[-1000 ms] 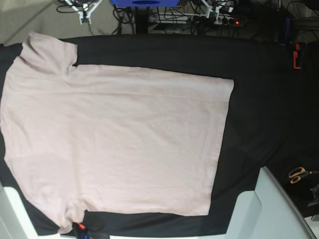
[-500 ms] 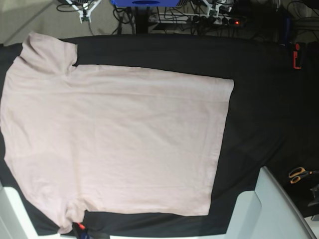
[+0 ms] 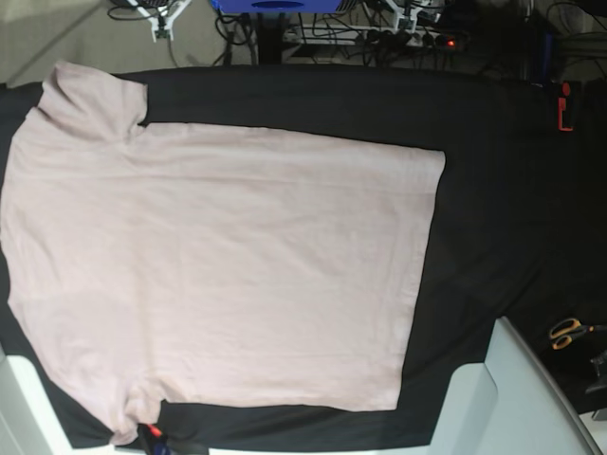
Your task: Fold the T-shirt properly
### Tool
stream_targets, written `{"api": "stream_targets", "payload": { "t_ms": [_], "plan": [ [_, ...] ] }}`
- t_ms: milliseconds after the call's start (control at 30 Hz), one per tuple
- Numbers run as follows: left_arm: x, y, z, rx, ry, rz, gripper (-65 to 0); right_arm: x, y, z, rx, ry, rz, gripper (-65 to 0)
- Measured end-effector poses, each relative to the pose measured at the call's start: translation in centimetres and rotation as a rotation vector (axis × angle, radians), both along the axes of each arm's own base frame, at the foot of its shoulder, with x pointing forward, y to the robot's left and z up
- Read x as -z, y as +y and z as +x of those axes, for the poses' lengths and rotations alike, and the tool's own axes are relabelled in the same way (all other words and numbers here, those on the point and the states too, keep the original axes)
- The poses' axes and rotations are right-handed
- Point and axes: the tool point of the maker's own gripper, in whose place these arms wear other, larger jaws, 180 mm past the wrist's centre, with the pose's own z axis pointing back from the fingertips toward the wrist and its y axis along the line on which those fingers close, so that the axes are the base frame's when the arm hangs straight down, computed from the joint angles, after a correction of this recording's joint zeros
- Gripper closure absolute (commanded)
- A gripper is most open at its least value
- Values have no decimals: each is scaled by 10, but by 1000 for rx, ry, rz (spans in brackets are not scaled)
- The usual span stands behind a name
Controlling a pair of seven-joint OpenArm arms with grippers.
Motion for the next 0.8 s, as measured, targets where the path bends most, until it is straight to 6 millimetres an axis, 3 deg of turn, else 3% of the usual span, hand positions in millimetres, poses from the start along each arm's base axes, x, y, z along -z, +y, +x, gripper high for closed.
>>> {"api": "stream_targets", "payload": {
  "t_ms": [67, 167, 267, 433, 533, 633, 700, 800],
  "plan": [
    [-2, 2, -4, 4, -7, 2, 0, -1, -1, -13, 4, 20, -4, 0],
    [-9, 12, -15, 19, -26, 16, 0, -4, -4, -43, 7, 134, -11, -6],
    [-19, 22, -26, 38, -49, 28, 0, -9, -18, -53, 1, 154, -36, -6],
    [-30, 32, -16, 69, -110, 39, 0, -30, -44, -56, 148, 118, -90, -6],
    [-44, 42, -9, 94, -165, 55, 0, -53, -79, -57, 223, 76, -167, -6],
    [-67, 59, -11, 61, -217, 94, 0, -78, -108, -47, 253, 17, -238, -6],
    [-86, 73, -7, 36, -260, 128, 0, -93, -111, -40, 270, -7, -245, -6],
    [-122, 94, 24, 29, -393, 186, 0, -117, -112, -19, 316, -101, -261, -15]
  ]
}}
